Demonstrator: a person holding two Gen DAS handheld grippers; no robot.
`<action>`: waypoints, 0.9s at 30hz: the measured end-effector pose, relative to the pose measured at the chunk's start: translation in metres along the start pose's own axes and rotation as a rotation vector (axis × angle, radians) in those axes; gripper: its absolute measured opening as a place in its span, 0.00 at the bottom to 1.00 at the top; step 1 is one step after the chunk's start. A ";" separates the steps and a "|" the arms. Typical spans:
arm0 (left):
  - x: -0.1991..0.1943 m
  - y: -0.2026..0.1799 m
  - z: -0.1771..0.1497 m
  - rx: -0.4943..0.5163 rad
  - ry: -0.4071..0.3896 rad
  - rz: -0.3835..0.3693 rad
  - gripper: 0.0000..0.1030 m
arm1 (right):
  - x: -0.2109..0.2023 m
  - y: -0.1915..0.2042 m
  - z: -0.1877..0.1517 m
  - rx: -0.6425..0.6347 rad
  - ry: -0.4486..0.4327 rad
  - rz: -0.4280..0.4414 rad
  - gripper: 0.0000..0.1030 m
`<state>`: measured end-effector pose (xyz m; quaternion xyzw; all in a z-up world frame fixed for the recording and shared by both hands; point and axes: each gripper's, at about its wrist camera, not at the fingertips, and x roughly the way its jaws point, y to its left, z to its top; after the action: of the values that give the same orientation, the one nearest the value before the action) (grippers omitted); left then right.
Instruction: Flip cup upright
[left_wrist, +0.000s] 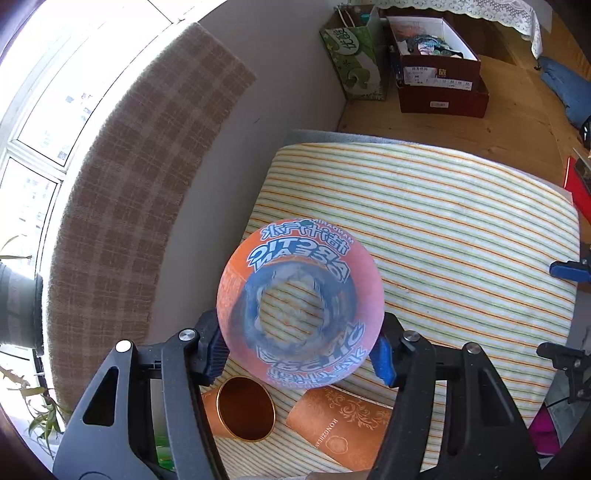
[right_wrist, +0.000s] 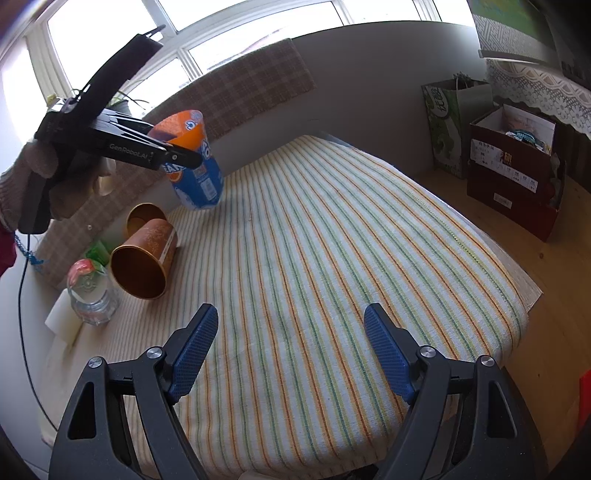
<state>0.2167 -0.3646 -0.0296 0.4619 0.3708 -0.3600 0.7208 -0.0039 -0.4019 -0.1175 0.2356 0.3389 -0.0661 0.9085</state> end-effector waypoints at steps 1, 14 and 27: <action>-0.005 -0.001 -0.003 -0.005 -0.013 0.003 0.62 | -0.001 0.001 0.000 0.000 0.000 0.001 0.79; -0.119 -0.028 -0.077 -0.095 -0.135 0.004 0.62 | -0.035 0.023 -0.007 -0.047 -0.056 0.019 0.79; -0.153 -0.088 -0.202 -0.357 -0.039 -0.237 0.62 | -0.059 0.051 -0.029 -0.126 -0.060 0.070 0.79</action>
<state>0.0287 -0.1771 0.0074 0.2727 0.4662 -0.3798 0.7510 -0.0519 -0.3458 -0.0793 0.1873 0.3064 -0.0198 0.9331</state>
